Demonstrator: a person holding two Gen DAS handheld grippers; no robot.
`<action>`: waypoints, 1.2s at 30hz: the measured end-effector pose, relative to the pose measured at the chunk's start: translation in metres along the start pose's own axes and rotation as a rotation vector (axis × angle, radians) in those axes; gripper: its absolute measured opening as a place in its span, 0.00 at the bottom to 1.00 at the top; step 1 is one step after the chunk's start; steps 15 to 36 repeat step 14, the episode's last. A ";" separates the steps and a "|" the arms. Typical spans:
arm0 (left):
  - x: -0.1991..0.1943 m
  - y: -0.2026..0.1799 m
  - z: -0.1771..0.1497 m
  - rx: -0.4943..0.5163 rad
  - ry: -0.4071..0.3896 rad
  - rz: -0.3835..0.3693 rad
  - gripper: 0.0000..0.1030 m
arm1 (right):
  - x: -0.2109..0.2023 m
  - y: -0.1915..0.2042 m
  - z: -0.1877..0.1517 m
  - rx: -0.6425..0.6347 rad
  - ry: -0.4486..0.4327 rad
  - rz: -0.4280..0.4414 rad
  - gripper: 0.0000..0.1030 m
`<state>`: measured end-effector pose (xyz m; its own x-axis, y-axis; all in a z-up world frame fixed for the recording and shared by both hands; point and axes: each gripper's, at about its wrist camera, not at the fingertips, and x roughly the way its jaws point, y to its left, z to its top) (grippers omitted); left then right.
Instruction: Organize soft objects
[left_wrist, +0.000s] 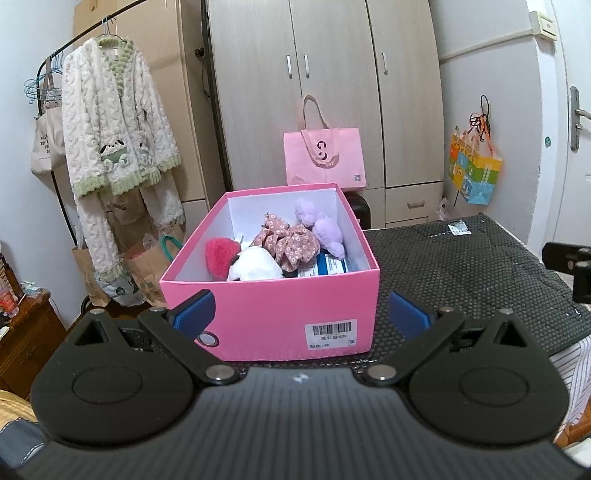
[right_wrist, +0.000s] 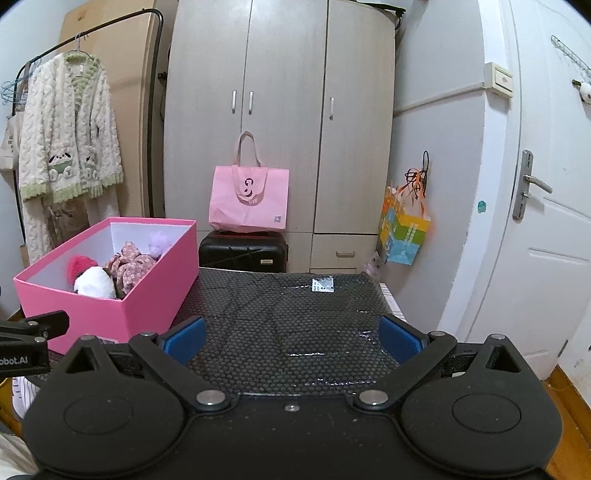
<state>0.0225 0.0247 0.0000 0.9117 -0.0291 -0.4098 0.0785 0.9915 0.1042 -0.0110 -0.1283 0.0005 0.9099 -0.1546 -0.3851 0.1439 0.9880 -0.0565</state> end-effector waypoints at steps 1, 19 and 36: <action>0.000 0.000 0.000 -0.001 0.001 -0.004 0.99 | 0.000 -0.001 0.000 0.003 0.000 0.000 0.99; -0.004 -0.002 -0.001 0.007 -0.025 0.033 1.00 | 0.006 0.001 0.000 -0.001 0.019 -0.002 0.99; -0.004 -0.002 -0.001 0.007 -0.025 0.033 1.00 | 0.006 0.001 0.000 -0.001 0.019 -0.002 0.99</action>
